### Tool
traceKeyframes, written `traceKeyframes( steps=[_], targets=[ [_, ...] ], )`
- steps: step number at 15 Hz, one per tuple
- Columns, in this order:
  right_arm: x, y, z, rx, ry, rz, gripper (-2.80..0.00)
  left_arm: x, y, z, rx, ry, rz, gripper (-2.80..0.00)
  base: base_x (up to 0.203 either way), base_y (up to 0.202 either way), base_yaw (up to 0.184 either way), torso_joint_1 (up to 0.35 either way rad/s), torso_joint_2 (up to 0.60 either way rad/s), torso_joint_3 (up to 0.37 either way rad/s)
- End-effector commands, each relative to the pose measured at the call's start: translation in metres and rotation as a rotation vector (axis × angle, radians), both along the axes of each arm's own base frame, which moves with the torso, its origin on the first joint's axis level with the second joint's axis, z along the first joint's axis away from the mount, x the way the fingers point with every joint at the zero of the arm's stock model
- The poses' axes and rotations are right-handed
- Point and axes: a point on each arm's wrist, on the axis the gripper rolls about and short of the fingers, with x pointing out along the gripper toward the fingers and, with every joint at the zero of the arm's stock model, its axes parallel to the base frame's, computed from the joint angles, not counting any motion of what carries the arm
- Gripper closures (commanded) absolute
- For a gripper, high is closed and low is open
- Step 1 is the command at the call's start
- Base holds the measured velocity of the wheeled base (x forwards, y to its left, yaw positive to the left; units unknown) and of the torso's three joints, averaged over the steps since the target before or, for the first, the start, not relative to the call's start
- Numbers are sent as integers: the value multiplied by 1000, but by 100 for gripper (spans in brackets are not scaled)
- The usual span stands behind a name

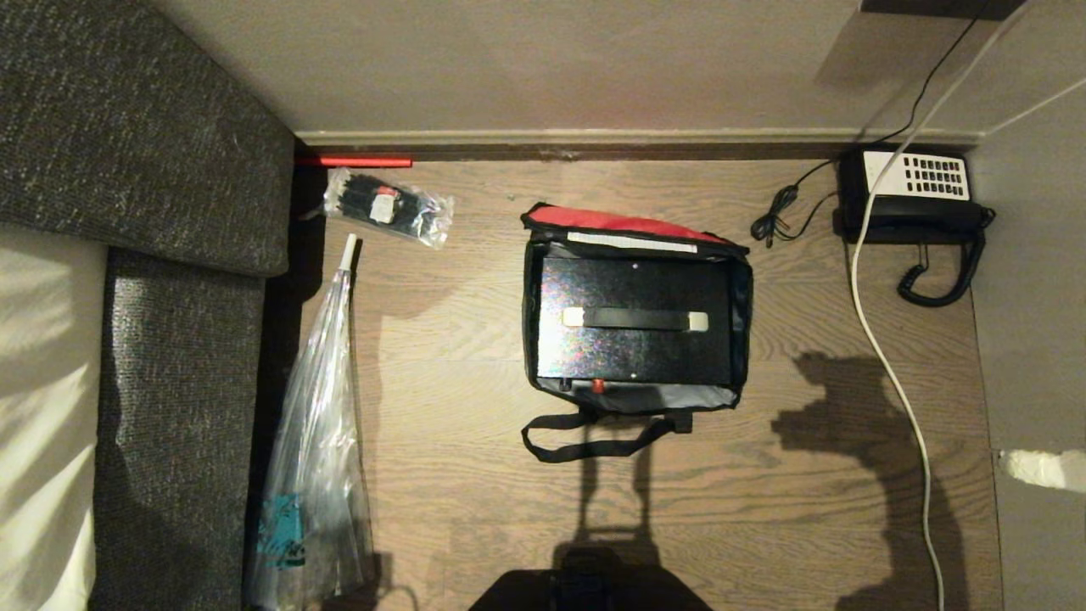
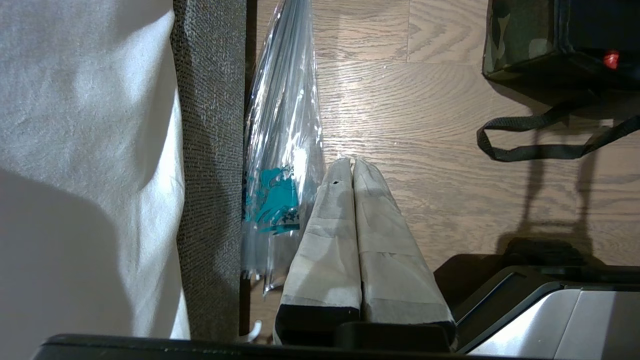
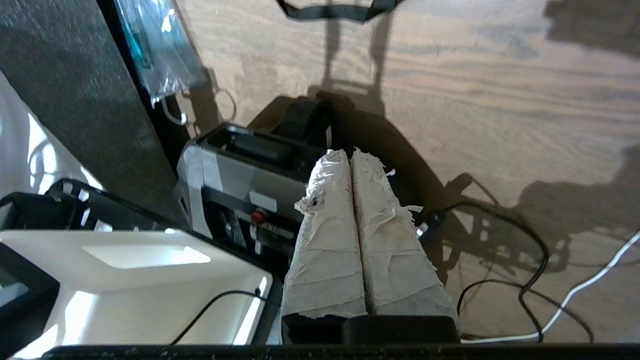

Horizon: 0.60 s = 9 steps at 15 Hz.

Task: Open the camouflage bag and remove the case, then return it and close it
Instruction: Close the top of the storage box

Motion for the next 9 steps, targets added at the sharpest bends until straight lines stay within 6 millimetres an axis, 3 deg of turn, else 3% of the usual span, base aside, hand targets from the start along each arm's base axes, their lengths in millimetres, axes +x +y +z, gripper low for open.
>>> traceKeyframes(
  steps=[1, 9],
  targets=[
    [2, 0, -3, -1, 20, 2, 0, 0, 0, 0, 0, 3, 1, 0, 0, 0, 0, 0, 0, 0],
    [3, 0, -4, -4, 23, 3, 0, 0, 0, 0, 24, 3, 2, 0, 0, 0, 0, 0, 0, 0]
  ],
)
